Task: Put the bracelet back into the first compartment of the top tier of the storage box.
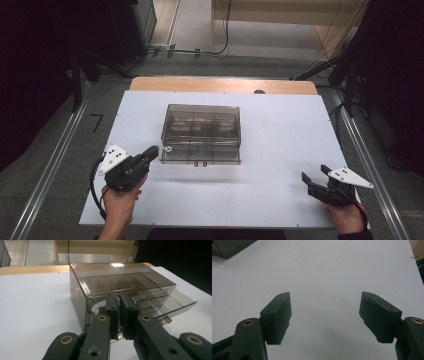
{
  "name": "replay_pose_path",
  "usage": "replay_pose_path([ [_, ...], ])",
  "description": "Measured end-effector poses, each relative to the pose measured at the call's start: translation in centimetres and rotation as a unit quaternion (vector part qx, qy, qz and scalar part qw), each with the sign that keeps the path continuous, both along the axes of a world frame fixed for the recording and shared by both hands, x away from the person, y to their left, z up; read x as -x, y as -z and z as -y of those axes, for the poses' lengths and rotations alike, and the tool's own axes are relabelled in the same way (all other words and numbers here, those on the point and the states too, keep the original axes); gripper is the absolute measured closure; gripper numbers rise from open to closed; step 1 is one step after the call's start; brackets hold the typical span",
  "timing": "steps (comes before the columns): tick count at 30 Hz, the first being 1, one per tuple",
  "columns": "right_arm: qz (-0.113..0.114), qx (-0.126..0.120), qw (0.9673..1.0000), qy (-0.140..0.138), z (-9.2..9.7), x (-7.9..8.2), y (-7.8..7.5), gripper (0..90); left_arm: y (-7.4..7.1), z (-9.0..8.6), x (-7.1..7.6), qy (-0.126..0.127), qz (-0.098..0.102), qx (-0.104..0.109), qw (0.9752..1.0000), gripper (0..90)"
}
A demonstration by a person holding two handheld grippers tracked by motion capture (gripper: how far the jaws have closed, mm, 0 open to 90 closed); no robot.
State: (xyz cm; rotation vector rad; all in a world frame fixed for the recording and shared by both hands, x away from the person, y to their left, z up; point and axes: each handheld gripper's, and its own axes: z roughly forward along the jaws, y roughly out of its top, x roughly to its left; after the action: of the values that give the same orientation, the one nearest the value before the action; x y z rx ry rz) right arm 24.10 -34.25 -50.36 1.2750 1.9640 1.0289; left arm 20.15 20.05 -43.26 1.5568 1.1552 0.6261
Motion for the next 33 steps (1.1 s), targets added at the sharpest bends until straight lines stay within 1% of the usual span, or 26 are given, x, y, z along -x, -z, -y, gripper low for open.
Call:
replay_pose_path([
  [14, 0.000, 0.001, 1.0000, -0.002, 0.0, 0.0, 0.0, 24.9, 0.5, 0.6, -0.6, 0.008, -0.009, -0.004, 0.9999, 86.7],
  [24, -0.002, 0.001, 1.0000, -0.002, 0.0, 0.0, 0.0, 24.9, 0.8, 0.9, -1.1, 0.018, -0.015, -0.004, 0.9997, 86.7],
  [33, -0.002, 0.001, 1.0000, -0.002, 0.0, 0.0, 0.0, 25.1, 1.2, 1.3, -1.7, 0.020, -0.021, -0.008, 0.9996, 86.7],
])
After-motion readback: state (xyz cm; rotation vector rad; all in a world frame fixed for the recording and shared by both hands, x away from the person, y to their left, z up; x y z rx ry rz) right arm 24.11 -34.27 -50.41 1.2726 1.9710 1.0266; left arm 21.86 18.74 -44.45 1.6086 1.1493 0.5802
